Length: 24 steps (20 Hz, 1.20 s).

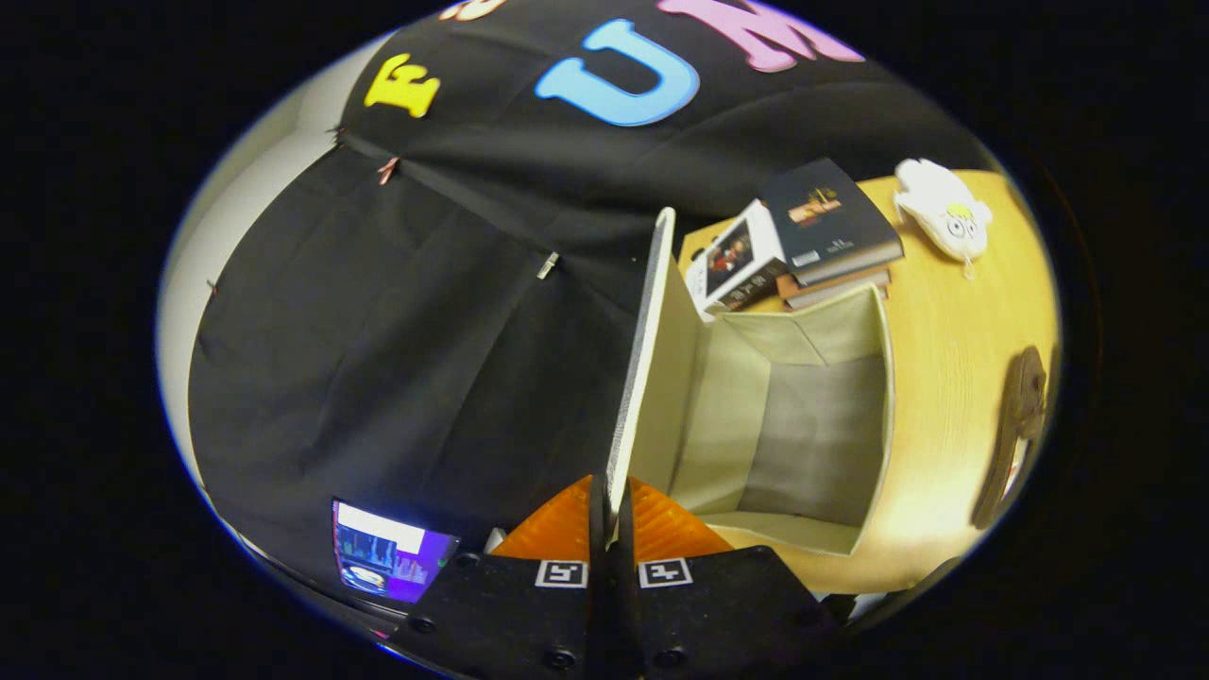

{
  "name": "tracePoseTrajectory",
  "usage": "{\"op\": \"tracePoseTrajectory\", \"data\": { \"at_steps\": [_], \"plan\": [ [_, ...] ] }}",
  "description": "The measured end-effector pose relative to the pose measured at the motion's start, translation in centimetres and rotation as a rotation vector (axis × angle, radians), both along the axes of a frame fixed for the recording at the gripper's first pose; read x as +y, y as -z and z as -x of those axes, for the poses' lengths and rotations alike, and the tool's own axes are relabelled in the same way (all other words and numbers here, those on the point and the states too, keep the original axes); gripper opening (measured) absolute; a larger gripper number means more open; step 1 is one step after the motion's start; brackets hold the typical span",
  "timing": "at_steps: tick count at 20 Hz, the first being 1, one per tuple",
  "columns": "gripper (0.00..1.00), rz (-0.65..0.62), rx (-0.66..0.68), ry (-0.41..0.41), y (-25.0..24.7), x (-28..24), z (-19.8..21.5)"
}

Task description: Open the storage box then place both shoes into the box .Put the left shoe in first, then the right shoe, with the right side of both shoes facing outward in a uniform manner.

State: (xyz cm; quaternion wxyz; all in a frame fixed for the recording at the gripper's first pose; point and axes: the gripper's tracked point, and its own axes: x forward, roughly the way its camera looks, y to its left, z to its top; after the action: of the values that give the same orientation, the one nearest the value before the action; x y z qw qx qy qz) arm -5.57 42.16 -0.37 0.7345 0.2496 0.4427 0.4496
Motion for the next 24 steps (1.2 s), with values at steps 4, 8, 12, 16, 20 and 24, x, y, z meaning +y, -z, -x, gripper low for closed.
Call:
{"op": "tracePoseTrajectory", "data": {
  "at_steps": [4,8,12,16,20,24],
  "plan": [
    [0.05,0.025,-0.05,-0.038,-1.1,5.8,1.6],
    [0.05,0.068,-0.051,-0.07,0.7,11.0,3.5],
    [0.08,0.115,-0.058,-0.072,3.1,15.4,4.4],
    [0.1,0.16,-0.085,-0.077,5.3,18.4,5.1],
    [0.1,0.177,-0.106,-0.069,6.1,19.0,5.5],
    [0.99,0.195,-0.223,-0.015,5.9,17.4,2.9]
  ]
}}
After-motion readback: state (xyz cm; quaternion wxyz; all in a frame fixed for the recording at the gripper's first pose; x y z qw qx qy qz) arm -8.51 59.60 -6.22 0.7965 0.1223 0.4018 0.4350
